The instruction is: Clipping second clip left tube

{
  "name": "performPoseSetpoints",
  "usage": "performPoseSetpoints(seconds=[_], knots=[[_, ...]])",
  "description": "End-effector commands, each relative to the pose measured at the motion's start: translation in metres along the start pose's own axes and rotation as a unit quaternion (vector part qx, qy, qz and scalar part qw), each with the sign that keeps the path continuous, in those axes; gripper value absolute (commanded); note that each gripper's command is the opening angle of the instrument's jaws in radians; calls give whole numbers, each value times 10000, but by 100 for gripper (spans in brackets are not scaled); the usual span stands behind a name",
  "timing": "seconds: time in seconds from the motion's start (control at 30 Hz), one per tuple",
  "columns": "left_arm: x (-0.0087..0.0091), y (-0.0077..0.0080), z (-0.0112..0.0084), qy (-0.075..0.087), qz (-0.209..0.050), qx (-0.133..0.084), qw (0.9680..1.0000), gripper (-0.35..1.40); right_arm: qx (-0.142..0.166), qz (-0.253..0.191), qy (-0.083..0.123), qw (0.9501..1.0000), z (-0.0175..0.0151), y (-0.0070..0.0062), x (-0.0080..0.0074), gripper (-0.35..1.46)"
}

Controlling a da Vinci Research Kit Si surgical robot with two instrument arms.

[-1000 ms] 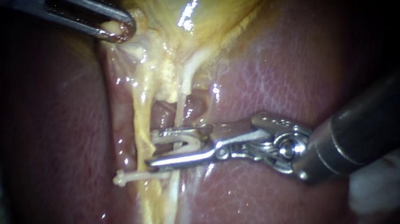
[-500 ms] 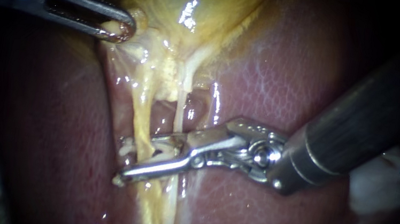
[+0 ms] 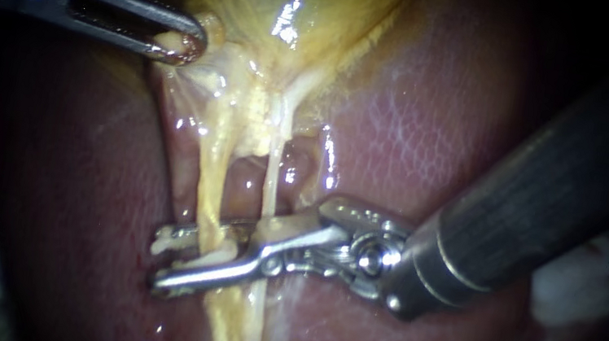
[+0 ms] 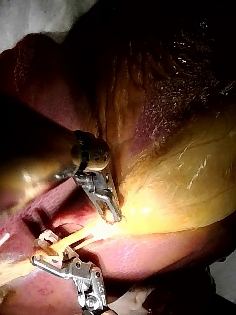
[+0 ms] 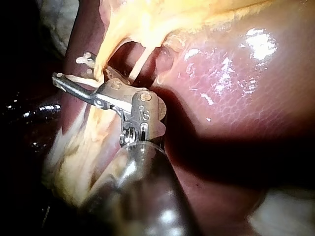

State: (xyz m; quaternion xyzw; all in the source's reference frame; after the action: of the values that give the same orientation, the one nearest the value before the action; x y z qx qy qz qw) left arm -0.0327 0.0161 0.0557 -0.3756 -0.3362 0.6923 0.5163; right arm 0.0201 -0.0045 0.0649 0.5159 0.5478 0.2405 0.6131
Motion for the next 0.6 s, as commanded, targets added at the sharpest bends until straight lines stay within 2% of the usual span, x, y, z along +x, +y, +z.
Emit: performPoseSetpoints(seconds=[0.03, 0.13, 0.23, 0.4, 0.53, 0.6], knots=[[0, 0, -1, -2, 3, -4, 10000, -35, 52, 7, -36, 10000, -1, -4, 2, 46], [0, 0, -1, 7, 3, 5, 10000, -35, 232, 20, -128, 9996, -5, -16, 7, 45], [0, 0, -1, 7, 4, 5, 10000, -35, 253, 29, -123, 9996, -8, -21, 13, 44], [0, 0, -2, 7, 4, 4, 10000, -35, 244, 40, -103, 9996, -10, -22, 18, 39], [0, 0, -2, 7, 4, 4, 10000, -35, 242, 41, -102, 9996, -10, -22, 18, 26], [0, 0, -2, 7, 4, 4, 10000, -35, 245, 40, -103, 9996, -10, -21, 18, 14]])
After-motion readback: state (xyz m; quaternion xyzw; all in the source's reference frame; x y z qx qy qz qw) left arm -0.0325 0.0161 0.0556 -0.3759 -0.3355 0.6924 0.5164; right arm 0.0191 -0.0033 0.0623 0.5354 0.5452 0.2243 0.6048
